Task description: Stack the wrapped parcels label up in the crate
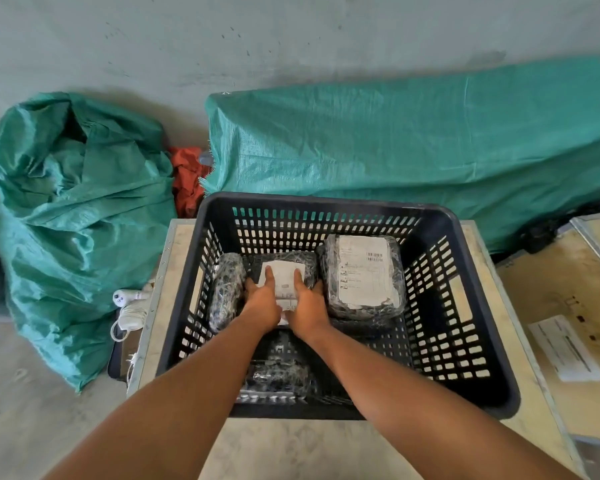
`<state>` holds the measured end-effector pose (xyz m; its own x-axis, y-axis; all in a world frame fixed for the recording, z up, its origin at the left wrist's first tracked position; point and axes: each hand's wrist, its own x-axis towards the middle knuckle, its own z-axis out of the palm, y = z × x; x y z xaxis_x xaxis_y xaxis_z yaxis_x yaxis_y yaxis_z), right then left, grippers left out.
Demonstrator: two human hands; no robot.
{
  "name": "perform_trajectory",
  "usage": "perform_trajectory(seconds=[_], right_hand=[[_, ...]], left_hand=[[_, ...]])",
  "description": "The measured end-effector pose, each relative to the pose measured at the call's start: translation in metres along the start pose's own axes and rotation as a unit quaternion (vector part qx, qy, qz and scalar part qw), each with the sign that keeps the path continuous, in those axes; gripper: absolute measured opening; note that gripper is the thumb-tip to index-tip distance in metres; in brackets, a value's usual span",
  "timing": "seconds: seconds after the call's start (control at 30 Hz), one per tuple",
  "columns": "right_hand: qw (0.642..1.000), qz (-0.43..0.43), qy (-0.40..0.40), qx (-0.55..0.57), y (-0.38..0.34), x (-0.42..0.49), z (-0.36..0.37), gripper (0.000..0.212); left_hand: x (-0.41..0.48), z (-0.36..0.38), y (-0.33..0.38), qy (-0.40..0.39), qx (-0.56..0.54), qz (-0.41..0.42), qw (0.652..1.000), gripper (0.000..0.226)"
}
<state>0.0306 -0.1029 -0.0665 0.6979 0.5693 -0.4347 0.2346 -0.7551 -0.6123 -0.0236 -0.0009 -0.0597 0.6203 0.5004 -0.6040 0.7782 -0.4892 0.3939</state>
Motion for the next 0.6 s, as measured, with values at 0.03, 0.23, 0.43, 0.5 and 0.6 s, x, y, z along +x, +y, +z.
perform_trajectory(seconds=[0.03,0.23,0.43,0.5,0.6], right_hand=[[1.000,0.003,-0.003,-0.009,0.003,0.001,0.003,0.098],[0.995,0.007,-0.030,-0.091,0.003,0.008,-0.001,0.097],[0.979,0.011,-0.056,-0.194,-0.002,0.010,-0.003,0.097],[0.976,0.012,-0.057,-0.212,-0.002,0.011,-0.001,0.094],[0.970,0.019,-0.054,-0.234,-0.001,0.015,0.003,0.089]], left_hand=[[0.002,0.001,-0.002,0.001,0.002,0.000,1.000,0.100],[0.016,0.002,-0.007,-0.021,0.040,-0.007,0.999,0.102],[0.016,0.008,-0.011,-0.009,0.021,0.001,1.000,0.106],[0.017,0.010,-0.012,-0.007,0.024,-0.002,1.000,0.107],[0.018,0.012,-0.008,-0.017,0.063,-0.016,0.998,0.107]])
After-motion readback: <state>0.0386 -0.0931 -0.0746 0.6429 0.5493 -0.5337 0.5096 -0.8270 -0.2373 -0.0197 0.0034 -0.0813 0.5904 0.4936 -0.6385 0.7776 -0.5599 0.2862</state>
